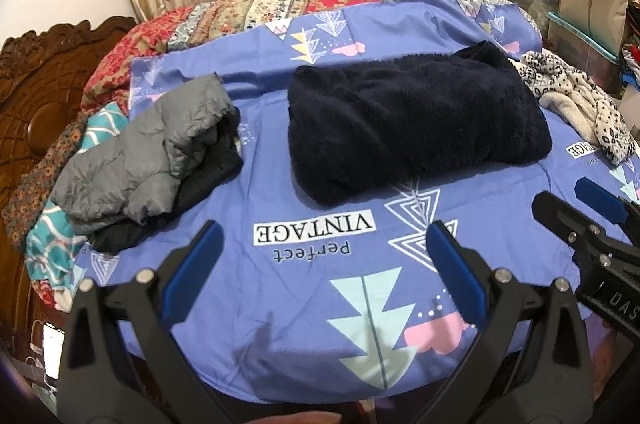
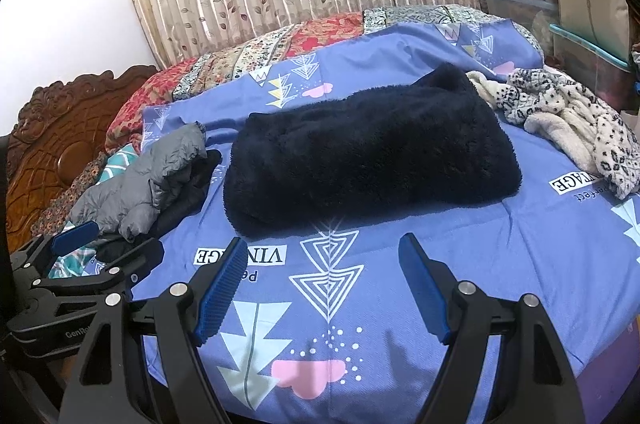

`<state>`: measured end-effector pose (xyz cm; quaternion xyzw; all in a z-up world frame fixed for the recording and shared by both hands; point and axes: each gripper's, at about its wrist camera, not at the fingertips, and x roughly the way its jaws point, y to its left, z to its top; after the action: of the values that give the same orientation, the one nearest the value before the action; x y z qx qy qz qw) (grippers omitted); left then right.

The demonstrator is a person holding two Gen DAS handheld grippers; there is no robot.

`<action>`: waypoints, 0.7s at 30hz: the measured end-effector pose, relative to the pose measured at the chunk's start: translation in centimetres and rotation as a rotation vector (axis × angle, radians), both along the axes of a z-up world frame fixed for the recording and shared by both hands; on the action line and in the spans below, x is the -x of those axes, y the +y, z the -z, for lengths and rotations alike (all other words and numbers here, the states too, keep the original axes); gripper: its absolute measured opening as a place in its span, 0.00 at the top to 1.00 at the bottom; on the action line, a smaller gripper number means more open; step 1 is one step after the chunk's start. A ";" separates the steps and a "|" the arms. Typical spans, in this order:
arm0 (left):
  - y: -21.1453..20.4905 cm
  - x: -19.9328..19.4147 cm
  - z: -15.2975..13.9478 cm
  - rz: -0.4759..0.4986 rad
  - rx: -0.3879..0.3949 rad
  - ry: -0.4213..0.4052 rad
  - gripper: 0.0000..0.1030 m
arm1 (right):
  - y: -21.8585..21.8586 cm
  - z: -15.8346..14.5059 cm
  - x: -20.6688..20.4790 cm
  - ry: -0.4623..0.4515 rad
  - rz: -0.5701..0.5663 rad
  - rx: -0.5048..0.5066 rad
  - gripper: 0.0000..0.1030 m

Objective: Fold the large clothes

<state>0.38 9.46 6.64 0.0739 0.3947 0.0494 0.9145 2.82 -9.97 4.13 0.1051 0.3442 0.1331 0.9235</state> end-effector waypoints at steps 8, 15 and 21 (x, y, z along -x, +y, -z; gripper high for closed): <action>0.6 -0.6 0.4 -0.010 0.010 0.017 0.06 | -1.4 -0.2 -0.4 0.004 0.027 -0.018 0.08; 1.1 -1.3 2.1 -0.037 0.030 0.098 0.06 | -3.2 -0.2 -1.4 -0.023 0.016 -0.035 0.08; 2.1 -4.3 4.2 -0.001 -0.013 0.110 0.06 | -6.8 0.5 -5.1 0.005 -0.002 -0.043 0.08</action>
<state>4.67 11.61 2.48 0.0824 0.4442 0.0482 0.8908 7.96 -16.72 3.59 0.1247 0.3435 0.1409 0.9201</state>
